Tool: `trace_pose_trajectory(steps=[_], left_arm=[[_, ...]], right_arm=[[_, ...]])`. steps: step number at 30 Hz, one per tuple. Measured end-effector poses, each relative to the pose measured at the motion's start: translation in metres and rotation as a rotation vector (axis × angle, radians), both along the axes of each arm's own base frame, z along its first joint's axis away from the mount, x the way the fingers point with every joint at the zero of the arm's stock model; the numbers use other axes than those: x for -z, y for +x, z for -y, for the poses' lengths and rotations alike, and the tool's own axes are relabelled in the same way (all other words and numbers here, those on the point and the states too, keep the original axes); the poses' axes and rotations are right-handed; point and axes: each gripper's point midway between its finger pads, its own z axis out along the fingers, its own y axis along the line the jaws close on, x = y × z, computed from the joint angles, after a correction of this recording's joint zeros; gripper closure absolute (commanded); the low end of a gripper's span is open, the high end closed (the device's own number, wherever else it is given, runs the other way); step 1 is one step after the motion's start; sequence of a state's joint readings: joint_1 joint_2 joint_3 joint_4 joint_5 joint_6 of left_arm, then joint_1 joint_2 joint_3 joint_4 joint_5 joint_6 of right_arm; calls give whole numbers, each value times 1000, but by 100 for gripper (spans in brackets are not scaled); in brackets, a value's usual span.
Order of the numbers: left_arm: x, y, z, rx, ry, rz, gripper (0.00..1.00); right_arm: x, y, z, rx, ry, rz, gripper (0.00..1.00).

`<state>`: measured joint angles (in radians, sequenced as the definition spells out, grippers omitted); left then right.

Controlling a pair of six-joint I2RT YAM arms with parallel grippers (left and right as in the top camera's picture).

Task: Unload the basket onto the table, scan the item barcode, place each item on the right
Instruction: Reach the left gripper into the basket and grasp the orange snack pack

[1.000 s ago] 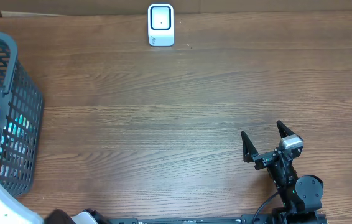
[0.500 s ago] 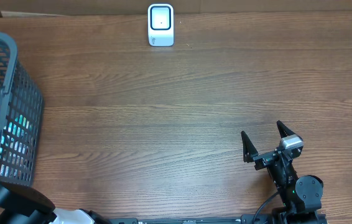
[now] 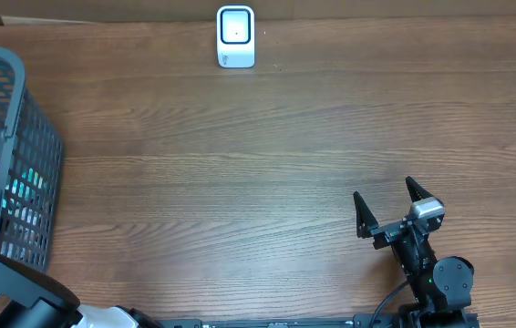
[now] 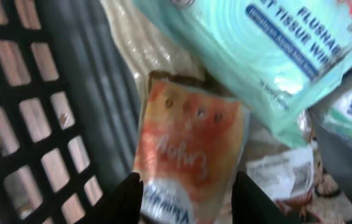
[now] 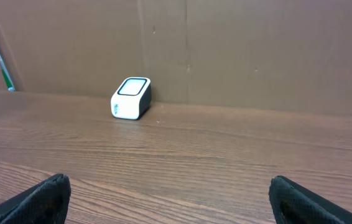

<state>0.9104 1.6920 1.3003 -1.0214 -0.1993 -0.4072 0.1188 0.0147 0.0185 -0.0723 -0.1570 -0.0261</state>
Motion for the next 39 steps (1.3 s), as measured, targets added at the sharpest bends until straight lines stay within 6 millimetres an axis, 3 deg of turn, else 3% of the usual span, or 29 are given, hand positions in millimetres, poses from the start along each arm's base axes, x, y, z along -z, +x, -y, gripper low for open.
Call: trace_pose_trajectory(steps=[9, 12, 21, 25, 29, 34, 39], left_arm=[[16, 7, -8, 1, 44, 40, 67], [23, 5, -5, 5, 38, 33, 96], [24, 1, 0, 12, 15, 14, 96], [13, -3, 8, 17, -30, -10, 96], [-29, 15, -1, 26, -19, 65, 96], [-111, 53, -17, 63, 70, 272, 96], [-197, 85, 3, 167, 132, 539, 96]], right_arm=[[0, 0, 0, 0, 0, 0, 0], [0, 0, 0, 0, 0, 0, 0], [0, 0, 0, 0, 0, 0, 0], [0, 0, 0, 0, 0, 0, 0], [0, 0, 0, 0, 0, -1, 0], [0, 0, 0, 0, 0, 0, 0], [0, 0, 0, 1, 0, 0, 0]])
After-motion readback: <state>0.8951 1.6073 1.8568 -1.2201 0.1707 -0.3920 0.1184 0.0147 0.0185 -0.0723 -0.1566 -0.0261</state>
